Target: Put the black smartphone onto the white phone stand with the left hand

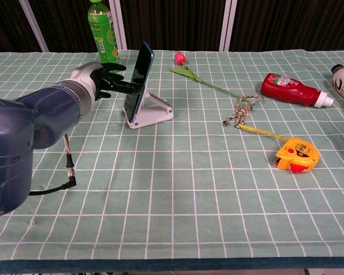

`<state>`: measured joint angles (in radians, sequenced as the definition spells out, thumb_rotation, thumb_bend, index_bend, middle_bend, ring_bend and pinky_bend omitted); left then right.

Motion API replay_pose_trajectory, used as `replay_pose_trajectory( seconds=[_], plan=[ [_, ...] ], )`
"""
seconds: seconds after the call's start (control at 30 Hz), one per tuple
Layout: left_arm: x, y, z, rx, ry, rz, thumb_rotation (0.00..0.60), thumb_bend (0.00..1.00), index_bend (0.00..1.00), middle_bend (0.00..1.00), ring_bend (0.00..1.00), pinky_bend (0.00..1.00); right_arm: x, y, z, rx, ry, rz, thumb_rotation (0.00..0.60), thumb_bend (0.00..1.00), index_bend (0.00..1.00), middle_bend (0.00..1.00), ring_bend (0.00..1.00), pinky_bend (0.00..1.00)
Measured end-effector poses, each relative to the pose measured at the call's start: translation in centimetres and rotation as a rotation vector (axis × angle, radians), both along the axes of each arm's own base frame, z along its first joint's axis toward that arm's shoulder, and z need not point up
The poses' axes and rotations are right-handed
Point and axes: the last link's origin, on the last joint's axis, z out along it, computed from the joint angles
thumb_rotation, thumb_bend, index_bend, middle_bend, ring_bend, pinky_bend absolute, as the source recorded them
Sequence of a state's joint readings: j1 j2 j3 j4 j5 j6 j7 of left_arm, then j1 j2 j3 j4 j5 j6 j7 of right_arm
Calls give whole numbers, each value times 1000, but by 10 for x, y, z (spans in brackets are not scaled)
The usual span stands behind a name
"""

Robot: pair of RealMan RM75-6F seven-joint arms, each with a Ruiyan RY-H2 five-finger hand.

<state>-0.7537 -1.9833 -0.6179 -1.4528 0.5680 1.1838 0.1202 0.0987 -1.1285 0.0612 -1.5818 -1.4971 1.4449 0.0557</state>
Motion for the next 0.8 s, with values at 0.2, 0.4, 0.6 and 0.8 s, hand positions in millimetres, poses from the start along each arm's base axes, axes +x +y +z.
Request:
replay_pose_trajectory(
  seconds=[0.2, 0.4, 0.6, 0.8],
  plan=[
    [-5, -6, 6, -12, 9, -16, 600, 256, 63, 3, 0, 9, 0, 0, 0, -1, 2, 1, 600, 343, 121, 25, 0, 186],
    [-12, -20, 23, -15, 26, -67, 600, 256, 53, 0, 0, 0, 0, 0, 0, -3, 8, 1, 600, 343, 121, 25, 0, 186],
    [-33, -41, 60, 25, 89, -130, 600, 256, 49, 0, 0, 0, 0, 1, 0, -4, 12, 3, 600, 343, 122, 25, 0, 186],
    [-73, -61, 112, 92, 319, -261, 600, 232, 46, 0, 0, 0, 1, 2, 0, -7, 14, 3, 600, 343, 121, 25, 0, 186]
  ],
)
